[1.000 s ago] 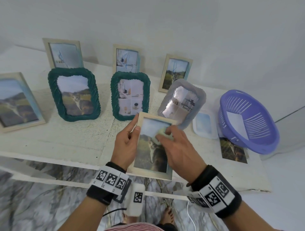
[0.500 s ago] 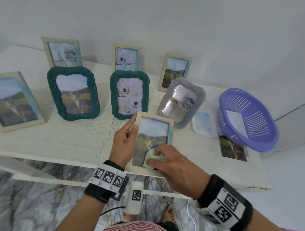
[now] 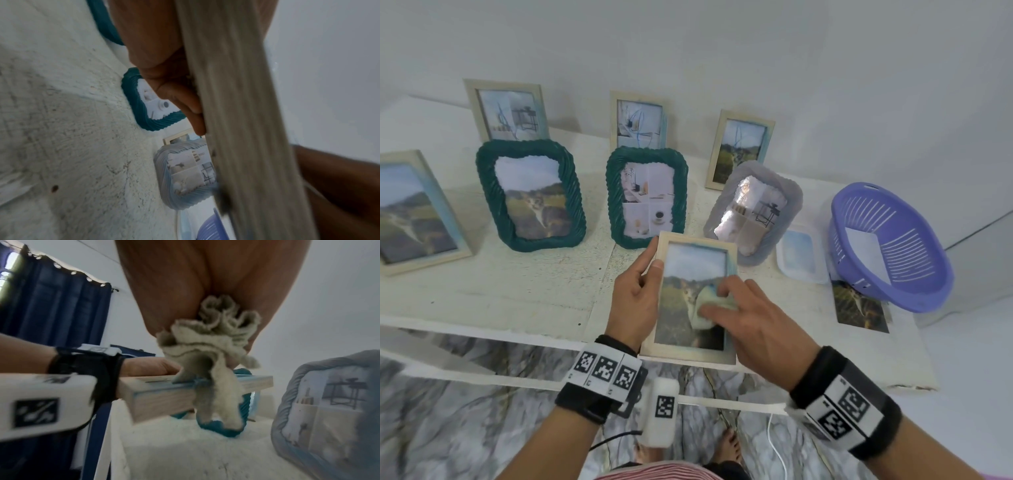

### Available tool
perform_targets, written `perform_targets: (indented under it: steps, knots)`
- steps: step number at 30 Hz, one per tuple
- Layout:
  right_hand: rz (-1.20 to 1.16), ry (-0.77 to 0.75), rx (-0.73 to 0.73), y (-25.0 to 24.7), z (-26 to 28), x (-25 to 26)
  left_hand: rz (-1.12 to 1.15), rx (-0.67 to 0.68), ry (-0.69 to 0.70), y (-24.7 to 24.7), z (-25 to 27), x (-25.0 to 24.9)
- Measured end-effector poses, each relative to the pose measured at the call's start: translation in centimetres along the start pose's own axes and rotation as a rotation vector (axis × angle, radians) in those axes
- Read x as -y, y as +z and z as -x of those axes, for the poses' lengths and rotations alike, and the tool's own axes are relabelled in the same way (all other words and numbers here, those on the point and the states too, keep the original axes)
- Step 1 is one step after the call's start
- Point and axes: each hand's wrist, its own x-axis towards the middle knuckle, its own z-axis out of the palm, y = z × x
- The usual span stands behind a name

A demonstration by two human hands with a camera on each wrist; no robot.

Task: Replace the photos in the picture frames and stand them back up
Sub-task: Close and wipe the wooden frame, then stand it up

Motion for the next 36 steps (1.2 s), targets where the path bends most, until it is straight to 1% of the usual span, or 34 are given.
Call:
perform_targets:
  steps: [2,4,6,7,9,12,13,14,16,17,18,21,23,25,26,29,32,35,36]
  knots:
    - [0.002,0.083,-0.113,0.2,-1.2,-0.2,0.011,0.052,0.039,0.4,0.0,-0.1]
    - [-0.026,0.172,-0.203,0.2,-2.4,-0.1,0.013,0.089,0.035,0.7,0.2,0.1]
    - [-0.081,0.243,-0.25,0.0,-3.4,0.4,0.03,0.104,0.036,0.9,0.4,-0.1]
    - [-0.099,0.249,-0.242,-0.1,-3.8,0.8,0.022,0.106,0.046,0.9,0.4,-0.2]
    - [-0.133,0.168,-0.176,0.0,-3.8,1.7,0.001,0.096,0.082,0.4,0.2,-0.7]
    - [-0.199,-0.017,-0.012,0.0,-2.1,2.4,-0.072,0.047,0.126,-0.8,-0.1,-1.3]
    - [-0.211,-0.058,0.041,-0.1,-1.3,2.3,-0.081,0.036,0.127,-1.1,-0.1,-1.3]
    - [-0.212,-0.08,0.088,-0.2,-0.5,1.9,-0.082,0.026,0.116,-1.3,-0.1,-1.3]
    - [-0.163,-0.064,0.142,-0.5,0.5,1.0,-0.067,0.021,0.084,-1.2,-0.2,-1.0]
    - [-0.124,-0.04,0.129,-0.6,0.7,0.5,-0.041,0.036,0.076,-1.0,-0.3,-1.0]
    - [-0.088,-0.012,0.084,-0.6,0.5,0.1,-0.019,0.057,0.074,-0.8,-0.4,-0.8]
    - [-0.029,0.081,-0.114,-0.2,-1.2,-0.7,-0.01,0.119,0.087,-0.1,-0.4,-0.6]
    - [-0.032,0.159,-0.21,-0.2,-2.4,-0.7,-0.005,0.127,0.089,0.4,0.1,-1.0]
    - [-0.065,0.181,-0.258,-0.2,-3.0,-0.3,0.008,0.105,0.108,0.6,0.7,-1.6]
    - [-0.072,0.16,-0.257,-0.1,-3.1,0.0,-0.003,0.088,0.117,0.7,0.8,-1.7]
    - [-0.086,0.023,-0.15,0.4,-2.4,0.7,-0.043,0.07,0.111,0.4,0.9,-1.6]
    - [-0.171,-0.114,-0.015,0.8,-0.3,0.3,-0.067,0.053,0.088,0.0,1.1,-1.2]
    - [-0.201,-0.115,0.093,0.4,1.5,-0.4,-0.1,0.029,0.069,0.3,1.4,-0.9]
    - [-0.225,-0.104,0.097,0.1,2.0,-0.7,-0.104,0.031,0.062,0.5,1.5,-0.9]
